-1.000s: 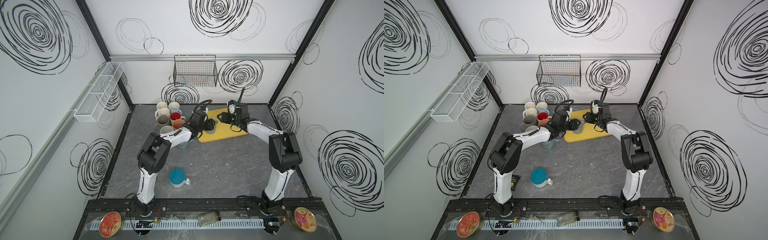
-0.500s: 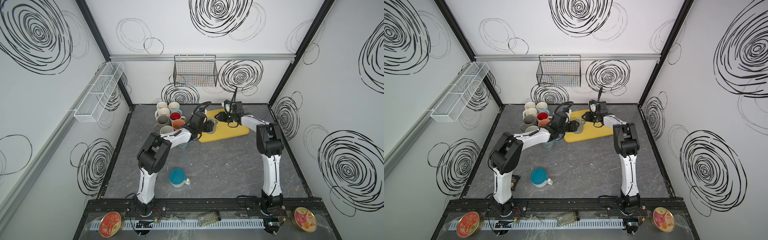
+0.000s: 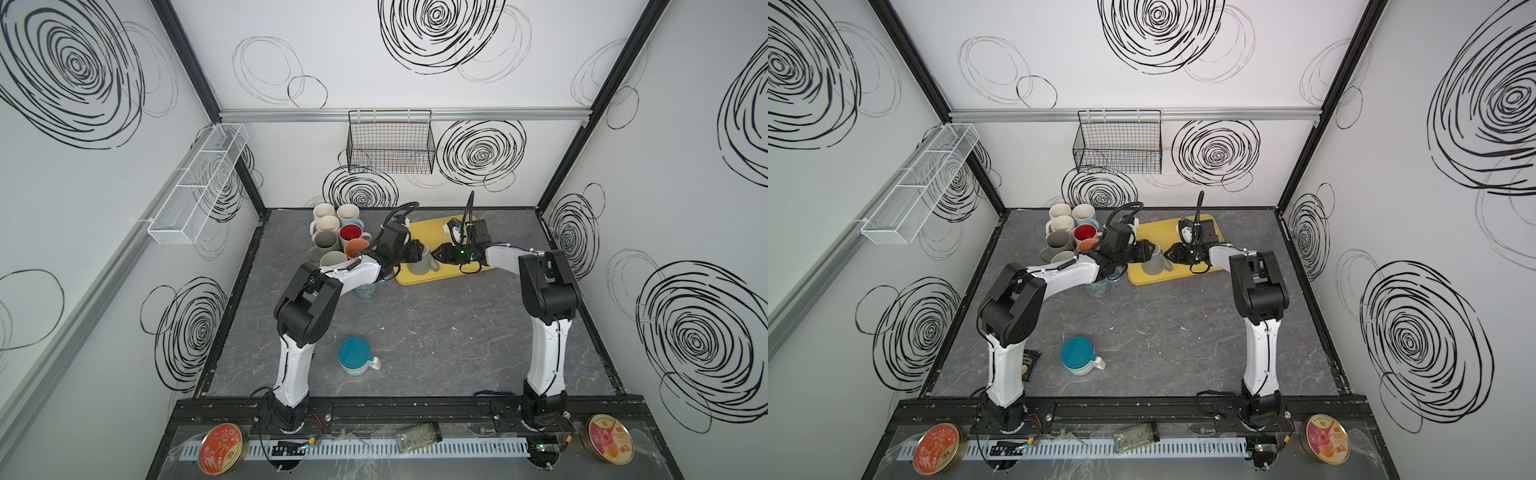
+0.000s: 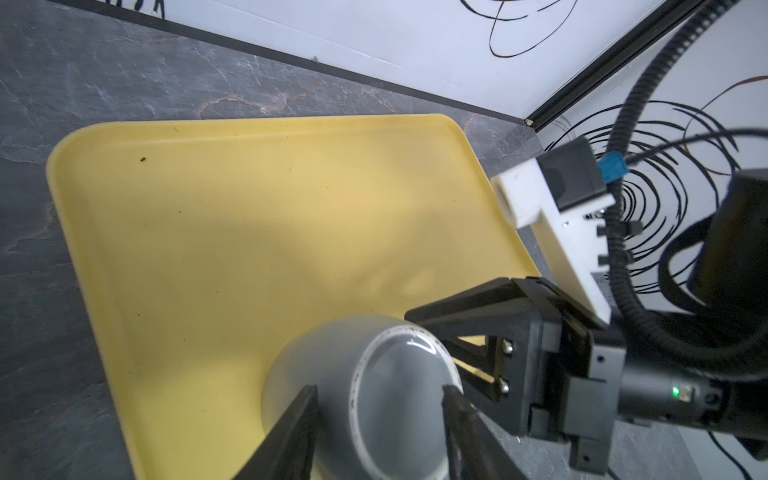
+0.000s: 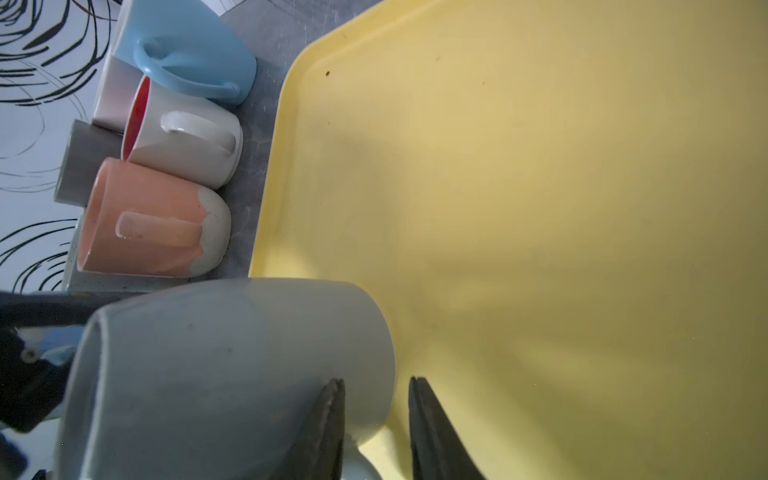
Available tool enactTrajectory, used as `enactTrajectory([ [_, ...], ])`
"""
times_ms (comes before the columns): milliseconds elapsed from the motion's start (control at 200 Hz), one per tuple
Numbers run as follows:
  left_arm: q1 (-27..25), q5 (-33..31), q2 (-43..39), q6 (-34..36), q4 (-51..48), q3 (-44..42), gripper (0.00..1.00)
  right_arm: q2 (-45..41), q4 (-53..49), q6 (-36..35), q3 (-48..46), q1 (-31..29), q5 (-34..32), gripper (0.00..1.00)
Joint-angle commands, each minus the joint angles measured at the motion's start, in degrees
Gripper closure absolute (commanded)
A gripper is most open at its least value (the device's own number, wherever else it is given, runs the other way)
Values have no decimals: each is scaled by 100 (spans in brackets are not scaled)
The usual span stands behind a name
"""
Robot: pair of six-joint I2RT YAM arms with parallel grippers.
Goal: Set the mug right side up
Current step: 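Grip the upside-down grey mug with the right gripper while left gripper approaches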
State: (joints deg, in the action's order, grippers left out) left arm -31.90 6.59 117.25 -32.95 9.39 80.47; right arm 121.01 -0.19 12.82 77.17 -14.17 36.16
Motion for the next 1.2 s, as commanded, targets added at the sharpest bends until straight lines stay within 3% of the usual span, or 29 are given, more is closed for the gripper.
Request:
enactTrajectory([
  [0,52,54,148,60,136,144,48,-443,-31,-157,-201,-150,47,70],
  [240,140,26,-233,331,-201,108,48,-902,-860,-370,-265,-228,-902,65],
  [430,251,-85,-854,576,-370,-290,47,-1465,-791,-320,-696,-265,-1319,62],
  [685,275,-99,-1564,798,-411,-977,46,-2014,-1042,-590,-936,-793,-1986,52],
  [921,263,58,-1863,817,-203,-1492,46,-1905,-1123,-667,-829,-1122,-2391,47],
  [1191,280,222,-1703,826,-123,-1473,46,-1371,-1344,-889,-295,-1182,-2439,46],
])
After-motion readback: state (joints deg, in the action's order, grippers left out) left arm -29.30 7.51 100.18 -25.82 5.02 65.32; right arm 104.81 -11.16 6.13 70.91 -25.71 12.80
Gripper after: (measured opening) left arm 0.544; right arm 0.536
